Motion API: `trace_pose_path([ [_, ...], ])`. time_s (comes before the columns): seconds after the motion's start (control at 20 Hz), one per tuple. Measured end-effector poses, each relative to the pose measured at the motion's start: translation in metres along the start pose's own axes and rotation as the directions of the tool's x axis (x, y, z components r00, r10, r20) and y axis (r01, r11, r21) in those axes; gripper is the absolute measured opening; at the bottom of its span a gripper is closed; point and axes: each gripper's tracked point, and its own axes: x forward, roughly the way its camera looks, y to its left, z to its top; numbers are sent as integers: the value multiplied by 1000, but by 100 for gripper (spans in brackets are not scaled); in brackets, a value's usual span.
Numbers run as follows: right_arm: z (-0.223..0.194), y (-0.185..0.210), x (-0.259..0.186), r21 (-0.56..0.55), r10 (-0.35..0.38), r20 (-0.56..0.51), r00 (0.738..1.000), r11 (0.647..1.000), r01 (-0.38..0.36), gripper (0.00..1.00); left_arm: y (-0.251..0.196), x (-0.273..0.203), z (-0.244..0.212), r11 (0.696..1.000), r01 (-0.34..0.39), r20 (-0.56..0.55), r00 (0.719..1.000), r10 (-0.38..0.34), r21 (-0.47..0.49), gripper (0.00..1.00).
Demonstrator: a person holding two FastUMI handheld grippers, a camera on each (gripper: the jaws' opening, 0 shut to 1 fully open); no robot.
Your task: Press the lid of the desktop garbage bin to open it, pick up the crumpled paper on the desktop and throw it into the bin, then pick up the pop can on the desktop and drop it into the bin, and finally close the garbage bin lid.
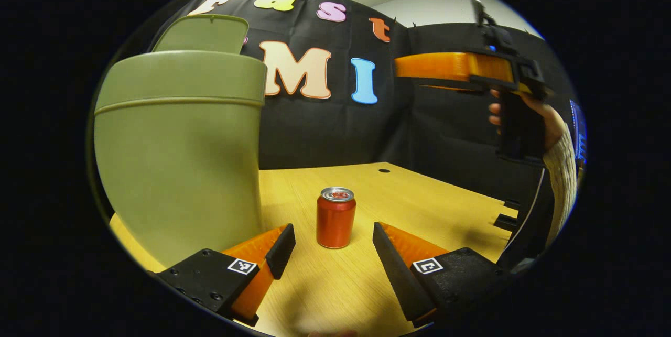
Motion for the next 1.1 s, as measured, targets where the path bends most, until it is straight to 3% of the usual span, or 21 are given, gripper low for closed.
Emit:
trace_pose_path([
  [0.3,-66,-32,-58,14,-81,-24,996,997,81,96,-3,28,4,999,-15,-33,999,16,32,92],
  [0.65,-132,-50,-72,88,-138,-81,987,986,145,98,-9,64,4,997,-33,-76,996,38,68,92],
  [0.85,-146,-69,-75,100,-182,-105,978,976,193,100,-5,84,-8,995,-64,-131,989,74,80,92],
  [1.1,-137,-69,-82,96,-189,-86,978,976,197,98,1,101,-17,995,-77,-160,983,86,61,92],
])
